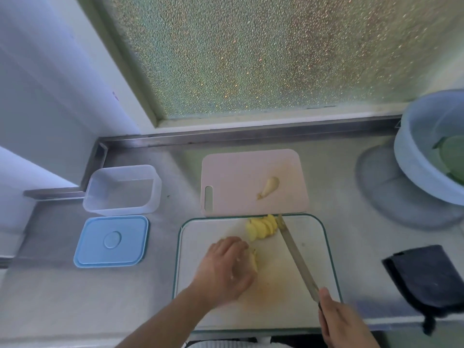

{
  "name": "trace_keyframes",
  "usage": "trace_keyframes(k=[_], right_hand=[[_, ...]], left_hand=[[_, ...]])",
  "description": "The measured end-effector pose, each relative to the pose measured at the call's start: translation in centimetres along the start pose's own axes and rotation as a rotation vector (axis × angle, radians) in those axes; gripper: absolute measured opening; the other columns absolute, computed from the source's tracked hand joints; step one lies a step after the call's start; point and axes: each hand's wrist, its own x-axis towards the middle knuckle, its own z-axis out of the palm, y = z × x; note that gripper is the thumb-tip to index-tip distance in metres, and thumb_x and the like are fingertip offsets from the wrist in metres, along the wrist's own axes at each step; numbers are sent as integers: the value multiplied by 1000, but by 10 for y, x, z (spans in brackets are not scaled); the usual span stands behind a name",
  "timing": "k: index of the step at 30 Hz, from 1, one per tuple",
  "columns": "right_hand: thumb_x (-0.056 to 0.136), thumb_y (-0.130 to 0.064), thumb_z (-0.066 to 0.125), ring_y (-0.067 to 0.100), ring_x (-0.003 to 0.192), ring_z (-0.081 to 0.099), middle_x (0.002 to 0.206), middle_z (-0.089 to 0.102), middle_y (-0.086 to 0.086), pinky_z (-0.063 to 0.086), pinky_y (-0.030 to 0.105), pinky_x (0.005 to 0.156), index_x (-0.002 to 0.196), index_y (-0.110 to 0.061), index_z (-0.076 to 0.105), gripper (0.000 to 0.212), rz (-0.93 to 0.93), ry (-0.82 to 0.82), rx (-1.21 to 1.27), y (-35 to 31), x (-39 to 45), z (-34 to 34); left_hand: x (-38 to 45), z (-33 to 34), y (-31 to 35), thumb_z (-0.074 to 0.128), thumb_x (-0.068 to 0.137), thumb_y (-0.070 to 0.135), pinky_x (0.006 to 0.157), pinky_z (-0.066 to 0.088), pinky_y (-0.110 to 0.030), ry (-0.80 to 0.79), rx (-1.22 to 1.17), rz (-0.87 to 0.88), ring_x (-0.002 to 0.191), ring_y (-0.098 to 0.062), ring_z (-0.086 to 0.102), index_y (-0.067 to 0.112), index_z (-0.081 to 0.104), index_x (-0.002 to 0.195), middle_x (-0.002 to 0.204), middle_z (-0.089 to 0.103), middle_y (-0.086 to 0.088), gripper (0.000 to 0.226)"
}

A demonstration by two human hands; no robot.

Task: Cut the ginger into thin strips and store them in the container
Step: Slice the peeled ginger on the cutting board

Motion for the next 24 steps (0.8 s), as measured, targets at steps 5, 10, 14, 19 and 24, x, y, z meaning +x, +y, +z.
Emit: trace_keyframes(k=[5,10,14,19,24], right_hand=[[85,-62,26,18,48,49,38,46,-1,36,25,53,46,-17,43,62,-26,-26,6,-4,4,9],[81,-67,23,18,44,45,40,43,0,33,25,51,50,-17,43,62,-24,-10,37,-9,6,11],[76,-68,21,19,44,51,40,48,4,35,24,52,46,-15,45,66,-9,25,48,-11,6,10],[79,-62,26,23,49,58,41,53,7,37,25,52,43,-14,48,64,-5,67,45,-8,2,9],[78,-64,21,15,41,50,39,47,4,32,23,49,43,-15,44,65,5,43,50,-5,2,9]], left_hand=[[7,14,33,58,77,61,90,45,-38,8,170,-224,107,-20,54,28,65,108,110,61,10,46],[43,9,56,45,89,46,93,33,-44,-272,439,-442,109,-27,44,22,60,107,113,54,1,34],[53,13,60,46,94,28,95,30,-47,-355,470,-380,110,-31,43,16,63,107,112,55,-4,25],[54,15,50,61,76,23,69,33,-37,-87,238,-312,72,-26,56,24,66,68,66,61,6,9],[68,-15,13,68,92,20,96,44,-38,13,-160,-644,89,-15,66,38,59,73,69,61,20,28]])
